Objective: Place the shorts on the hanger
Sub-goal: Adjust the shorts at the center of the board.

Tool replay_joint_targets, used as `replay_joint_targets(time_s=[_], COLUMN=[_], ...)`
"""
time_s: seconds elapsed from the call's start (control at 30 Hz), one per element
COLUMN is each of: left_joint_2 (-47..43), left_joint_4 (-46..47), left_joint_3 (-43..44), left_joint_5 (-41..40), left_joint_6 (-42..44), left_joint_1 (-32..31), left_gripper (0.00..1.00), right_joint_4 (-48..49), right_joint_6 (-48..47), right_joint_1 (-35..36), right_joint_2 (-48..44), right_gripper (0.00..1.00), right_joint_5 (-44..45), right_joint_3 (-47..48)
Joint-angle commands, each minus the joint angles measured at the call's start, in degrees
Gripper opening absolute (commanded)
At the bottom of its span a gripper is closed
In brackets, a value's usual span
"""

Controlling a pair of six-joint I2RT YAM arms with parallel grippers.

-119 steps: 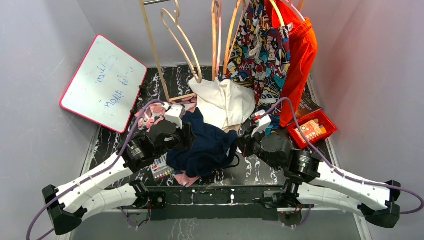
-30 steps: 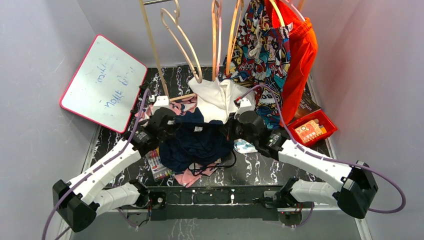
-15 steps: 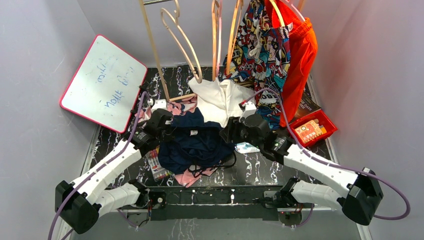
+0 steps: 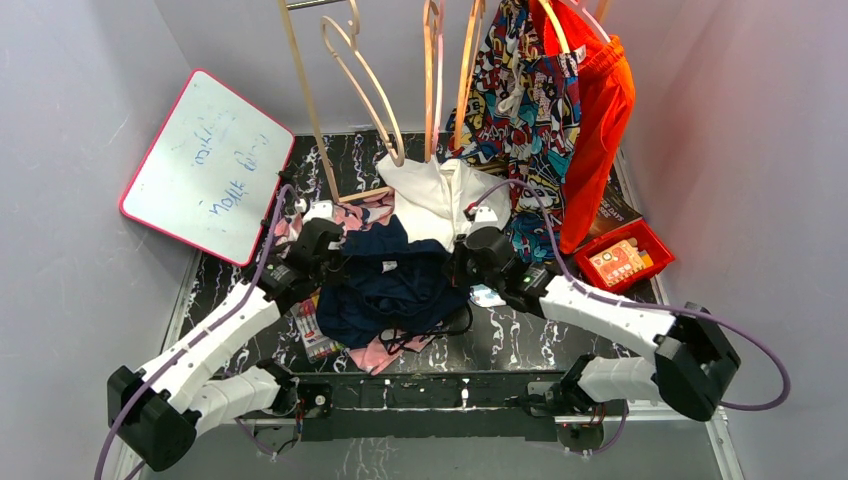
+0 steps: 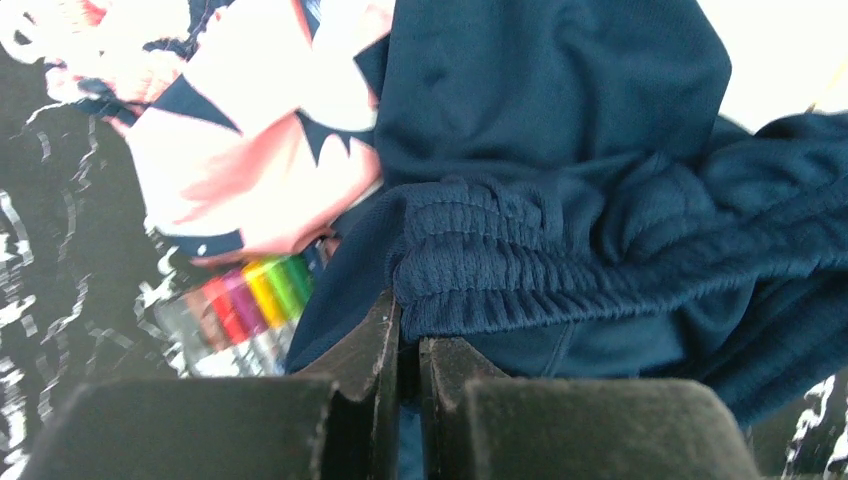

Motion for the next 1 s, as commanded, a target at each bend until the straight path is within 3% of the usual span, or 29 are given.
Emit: replay_joint_targets(time_s=[0.0,0.13,0.23,0.43,0.97], left_joint_2=[-4.6,-7.0,-9.3,-12.9,-6.8], left_joint_4=[-5.3,-5.6,-2.3,2.5,1.9], left_joint_3=[14.8,32.0,39.5,41.9,57.5], left_joint_5=[1.9,6.8,10.6,15.5,24.9], left_joint_6=[6.2,10.8,11.9,13.3,15.0], left_joint_1=[0.4,0.4,0.4,0.4,0.4], left_gripper=[0.00,0.00,0.00,0.00,0.00], right_joint_4=[0.5,-7.4,-11.9,-18.0,-19.4], right_joint_6=[-10.1,-18.7,-20.8,-20.4,-21.9], right_joint_1=[-0.2,-0.2,-0.2,-0.2,-0.2], right_joint_2=[-13.6,-21.5,-24.4,-27.4,-23.6], right_gripper=[0.00,0.00,0.00,0.00,0.00], right_joint_5=[4.9,-0.3,-4.3,-1.8,-12.6], right_joint_3=[9.9,24.0,32.2,36.1,56.5])
